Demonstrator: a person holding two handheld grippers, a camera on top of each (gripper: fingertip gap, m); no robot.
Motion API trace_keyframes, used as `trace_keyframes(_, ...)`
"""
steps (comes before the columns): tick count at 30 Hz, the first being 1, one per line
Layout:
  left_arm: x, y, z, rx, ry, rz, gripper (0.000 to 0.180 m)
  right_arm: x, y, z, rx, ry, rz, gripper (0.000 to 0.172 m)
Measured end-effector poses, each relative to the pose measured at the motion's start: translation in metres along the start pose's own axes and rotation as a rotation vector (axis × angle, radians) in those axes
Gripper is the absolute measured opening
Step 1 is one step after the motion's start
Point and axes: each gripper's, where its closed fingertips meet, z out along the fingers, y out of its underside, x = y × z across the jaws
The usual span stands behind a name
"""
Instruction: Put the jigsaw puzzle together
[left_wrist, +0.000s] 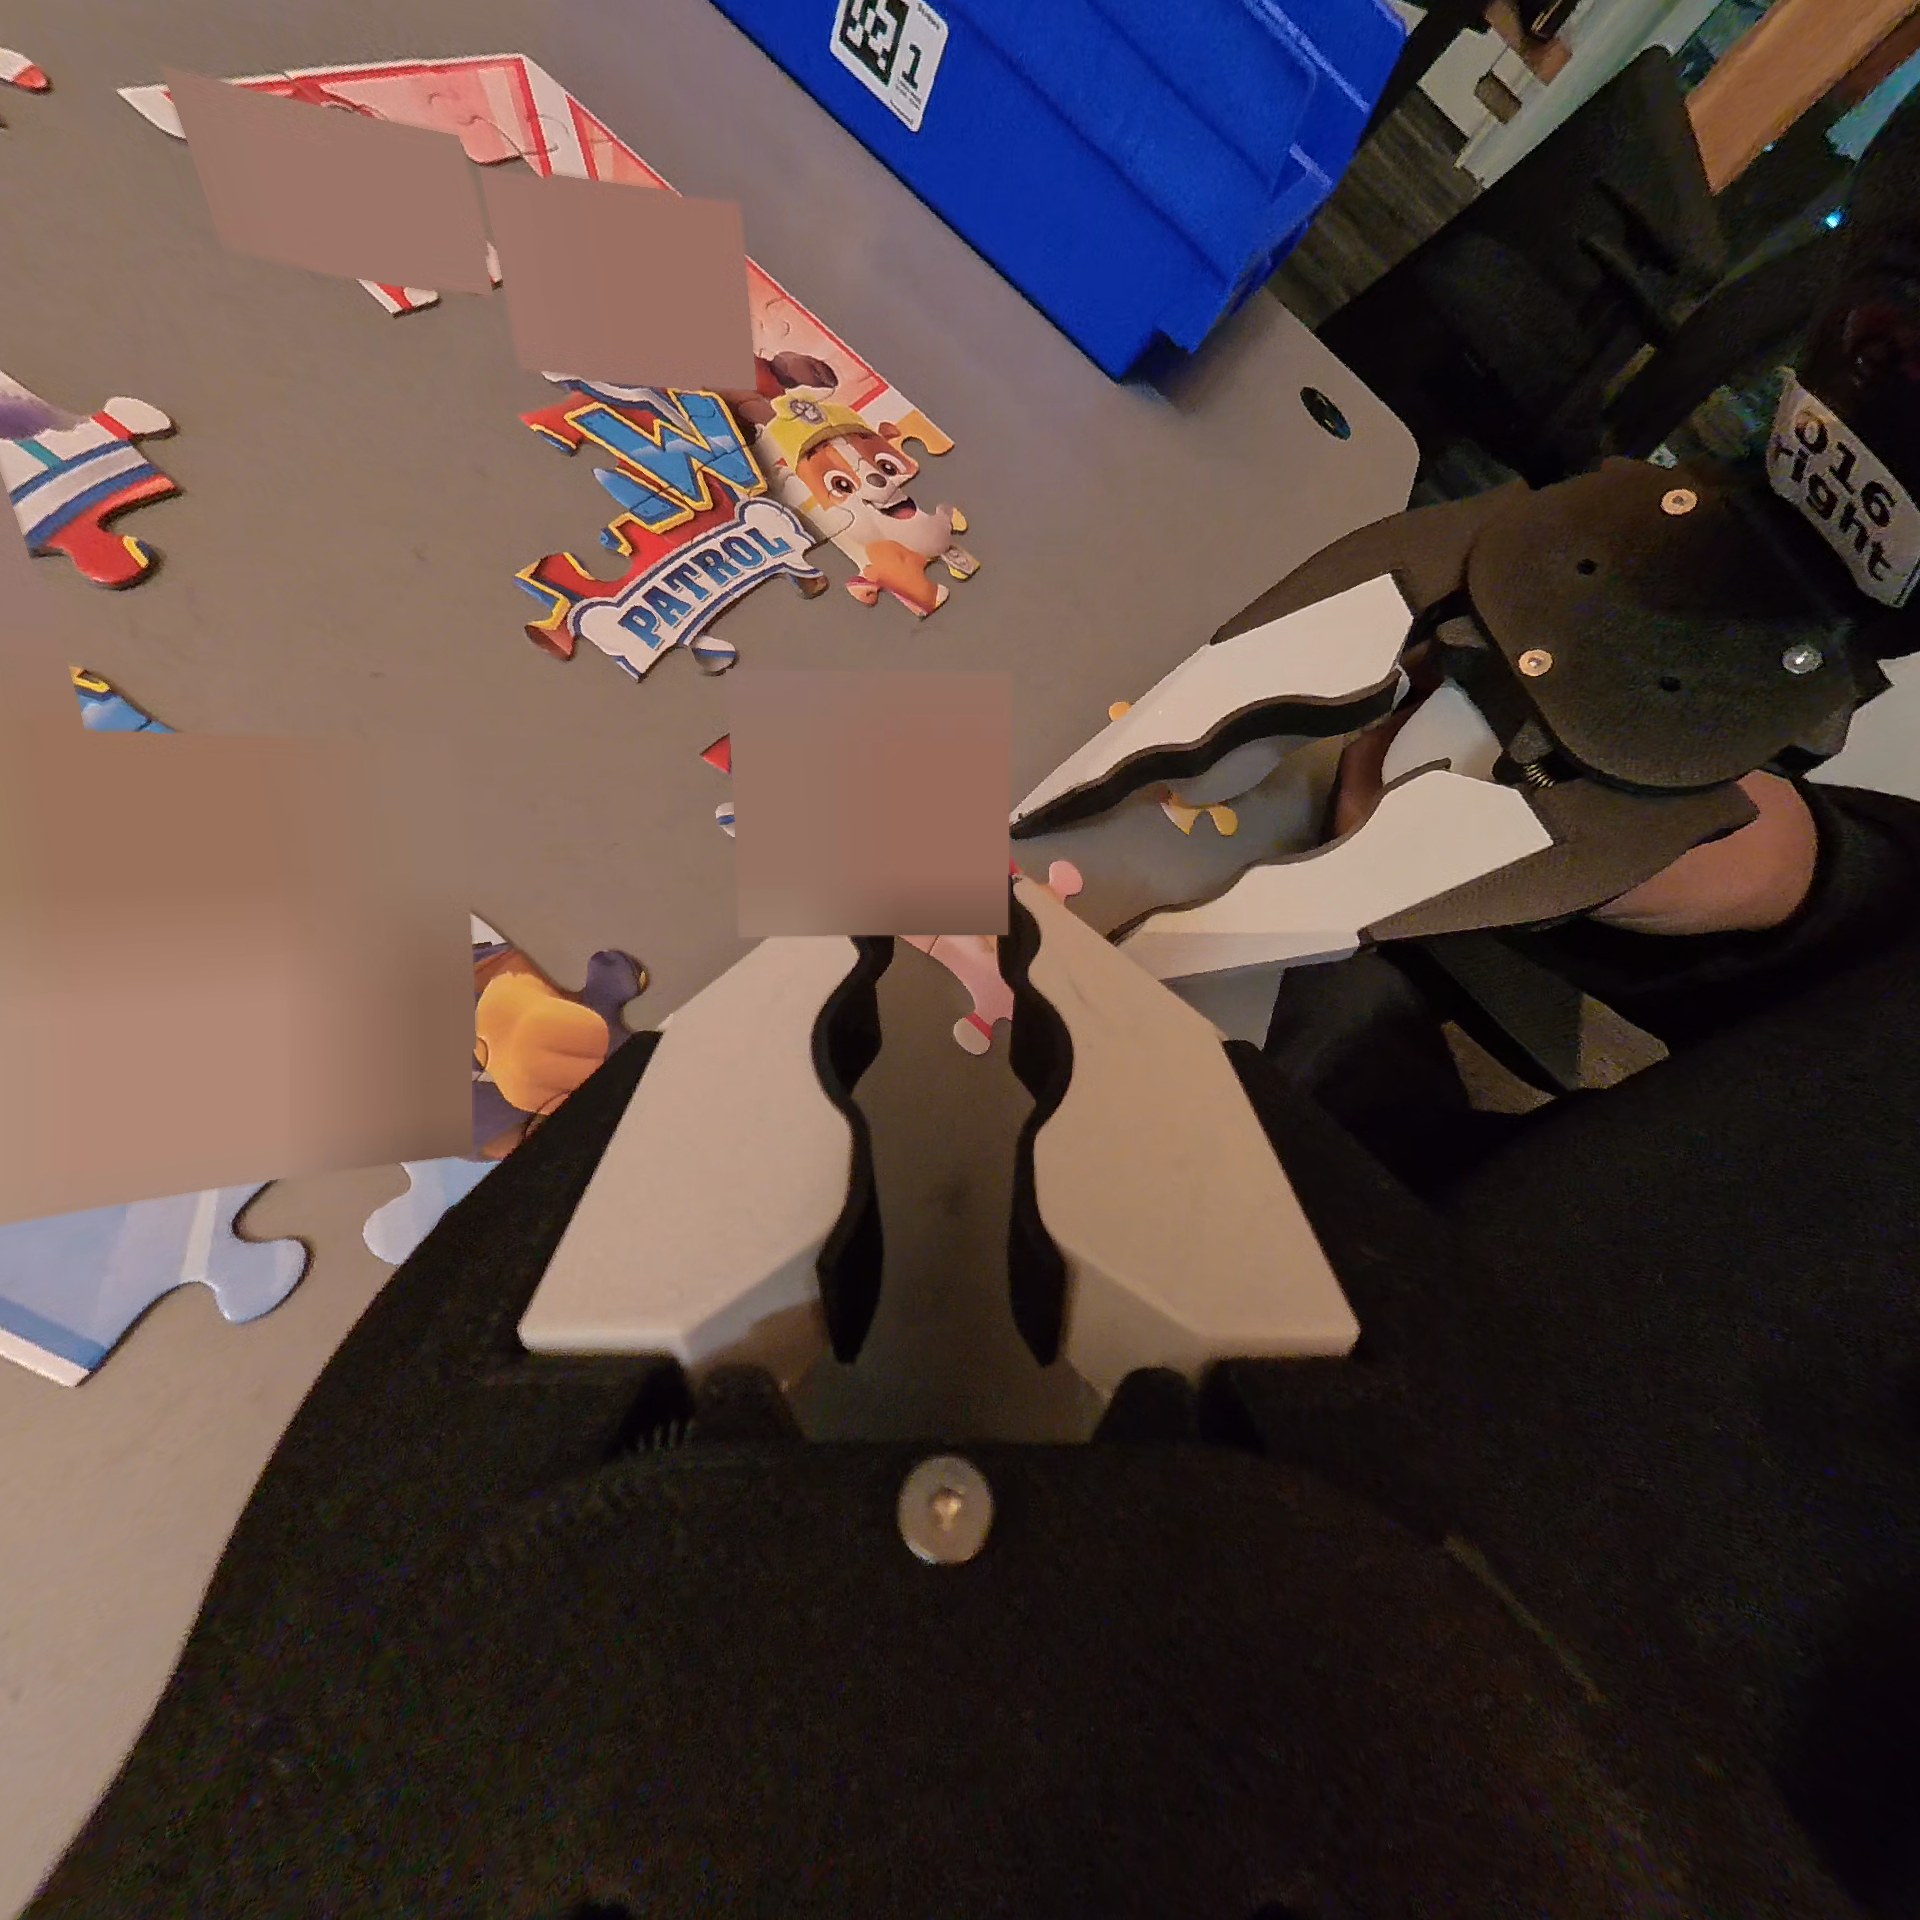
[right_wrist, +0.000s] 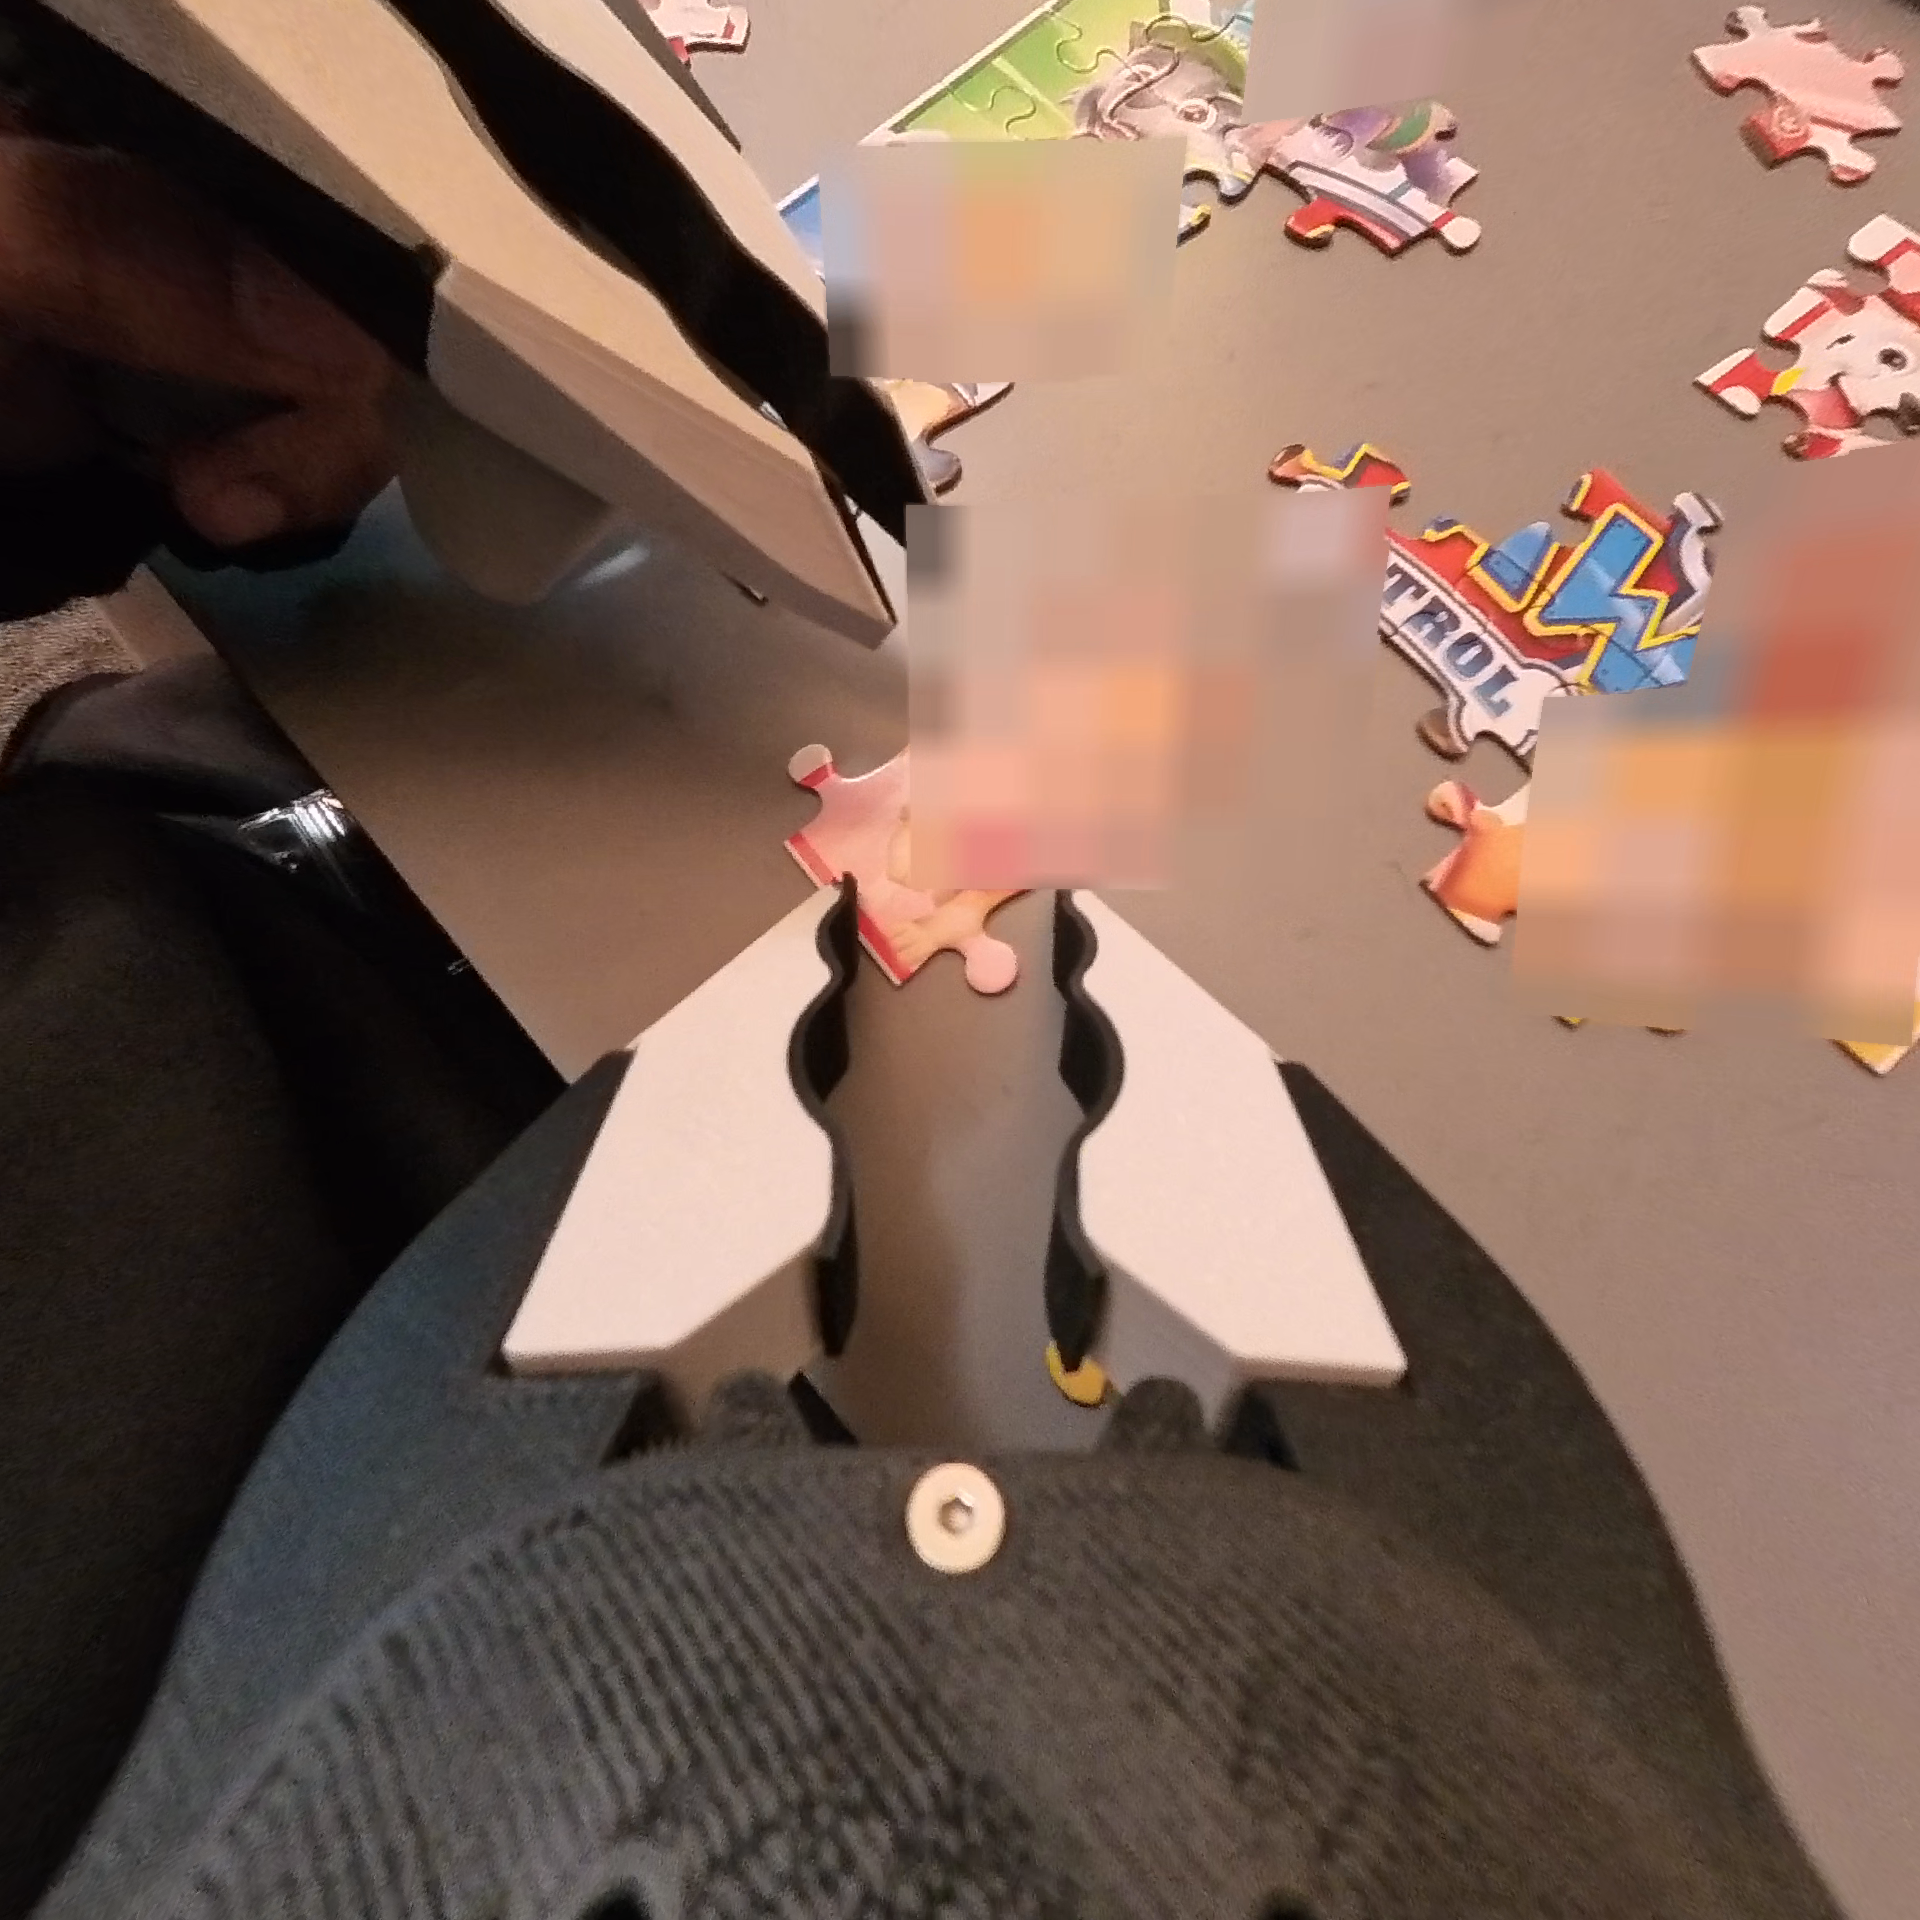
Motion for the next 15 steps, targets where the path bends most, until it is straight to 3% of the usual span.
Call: trace_keyframes(15, -0.0014, 0.0024, 0.0021, -0.008, -0.002, -0.005, 0.017, 0.0036, 0.0003, -0.0006, 0.007, 0.004, 0.006, 0.035)
